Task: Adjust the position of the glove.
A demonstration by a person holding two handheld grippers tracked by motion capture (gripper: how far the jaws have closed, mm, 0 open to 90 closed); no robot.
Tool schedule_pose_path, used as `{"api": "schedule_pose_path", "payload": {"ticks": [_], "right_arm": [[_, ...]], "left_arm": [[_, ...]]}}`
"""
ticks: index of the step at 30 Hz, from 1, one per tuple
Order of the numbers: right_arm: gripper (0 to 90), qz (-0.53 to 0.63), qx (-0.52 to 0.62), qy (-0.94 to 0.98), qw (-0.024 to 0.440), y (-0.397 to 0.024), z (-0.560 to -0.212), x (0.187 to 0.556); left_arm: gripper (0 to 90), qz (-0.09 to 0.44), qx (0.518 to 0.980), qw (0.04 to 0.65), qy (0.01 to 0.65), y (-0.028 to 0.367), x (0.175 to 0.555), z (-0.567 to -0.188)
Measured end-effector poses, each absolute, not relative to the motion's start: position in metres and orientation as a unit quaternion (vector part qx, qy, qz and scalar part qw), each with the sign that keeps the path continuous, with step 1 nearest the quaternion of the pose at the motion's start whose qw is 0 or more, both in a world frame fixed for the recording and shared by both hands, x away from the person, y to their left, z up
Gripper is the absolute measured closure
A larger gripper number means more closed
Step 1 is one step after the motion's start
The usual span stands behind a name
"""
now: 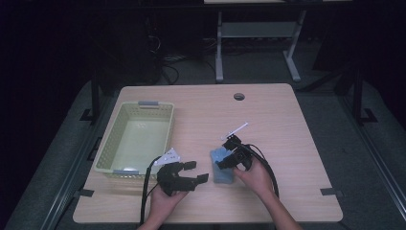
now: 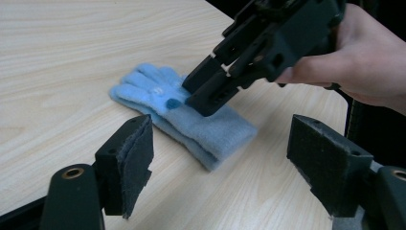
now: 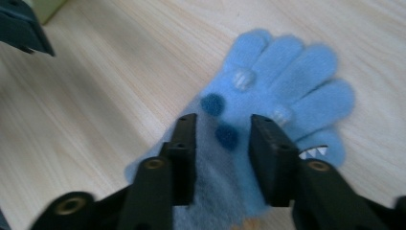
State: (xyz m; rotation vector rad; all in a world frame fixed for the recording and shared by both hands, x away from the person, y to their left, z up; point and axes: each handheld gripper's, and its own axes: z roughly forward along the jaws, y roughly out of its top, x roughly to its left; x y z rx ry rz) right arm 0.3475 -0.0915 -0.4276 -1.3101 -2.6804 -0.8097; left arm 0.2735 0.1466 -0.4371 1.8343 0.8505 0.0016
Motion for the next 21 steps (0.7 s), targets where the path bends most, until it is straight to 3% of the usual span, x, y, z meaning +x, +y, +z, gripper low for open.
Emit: {"api": "schedule_pose_path", "payload": {"ticks": [8, 21], "right_arm": [[47.6, -0.304, -0.458, -0.834, 0.05, -0.116, -0.424, 0.343], [43.2, -0.364, -0.509, -0.773, 0.104, -0.148, -0.441, 0.33]], "left_arm": [[27.1, -0.031, 0.766, 0.509, 0.391, 0.137, 0.284, -0.44], [31.4, -0.095, 0.737, 0.487, 0.459, 0.125, 0.305, -0.457]]}}
